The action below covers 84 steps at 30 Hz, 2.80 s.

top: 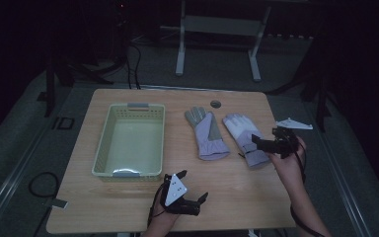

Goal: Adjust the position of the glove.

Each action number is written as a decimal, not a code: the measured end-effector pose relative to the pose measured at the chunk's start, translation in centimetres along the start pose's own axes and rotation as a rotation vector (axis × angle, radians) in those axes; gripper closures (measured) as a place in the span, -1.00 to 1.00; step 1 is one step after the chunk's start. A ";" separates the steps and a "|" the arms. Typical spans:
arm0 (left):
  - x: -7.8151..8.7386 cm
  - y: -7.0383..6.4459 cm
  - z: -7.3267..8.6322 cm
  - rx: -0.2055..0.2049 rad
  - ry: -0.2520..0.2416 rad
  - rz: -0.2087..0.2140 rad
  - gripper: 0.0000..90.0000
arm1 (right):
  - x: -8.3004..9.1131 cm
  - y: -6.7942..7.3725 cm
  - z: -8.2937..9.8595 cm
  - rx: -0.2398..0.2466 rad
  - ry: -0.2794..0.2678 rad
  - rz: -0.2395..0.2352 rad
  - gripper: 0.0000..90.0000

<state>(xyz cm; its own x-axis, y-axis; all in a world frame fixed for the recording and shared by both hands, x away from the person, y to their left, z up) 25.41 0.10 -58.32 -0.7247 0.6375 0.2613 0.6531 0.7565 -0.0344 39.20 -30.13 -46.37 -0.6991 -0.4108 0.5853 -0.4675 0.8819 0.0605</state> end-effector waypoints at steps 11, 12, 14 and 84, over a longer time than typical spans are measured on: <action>0.0 0.0 0.0 -0.002 0.002 0.007 -0.98 | -2.9 2.4 -2.3 -0.006 -0.003 -0.084 -0.70; 0.0 0.0 0.0 -0.002 0.002 0.007 -0.98 | -2.9 2.4 -2.3 -0.006 -0.003 -0.084 -0.70; 0.0 0.0 0.0 -0.002 0.001 0.008 -0.98 | -3.8 3.1 -2.8 0.005 0.010 -0.092 -0.70; 0.1 -0.1 0.0 -0.003 0.007 0.032 -0.98 | -16.9 7.8 -2.4 -0.045 0.328 -0.183 0.90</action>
<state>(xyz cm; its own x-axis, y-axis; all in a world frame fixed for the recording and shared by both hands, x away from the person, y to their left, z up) 25.26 0.04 -58.33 -0.7016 0.6606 0.2672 0.6769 0.7350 -0.0400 48.67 -15.77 -53.90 -0.3921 -0.4728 0.7891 -0.5395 0.8130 0.2191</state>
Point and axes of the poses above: each handheld gripper's, and its own axes: x roughly backward along the jaws, z roughly out of its underside, y roughly to its left, the point moved 3 cm from there along -x, roughly forward along the jaws, and after that the axes turned 6 degrees about -z, right-handed, at the moved point
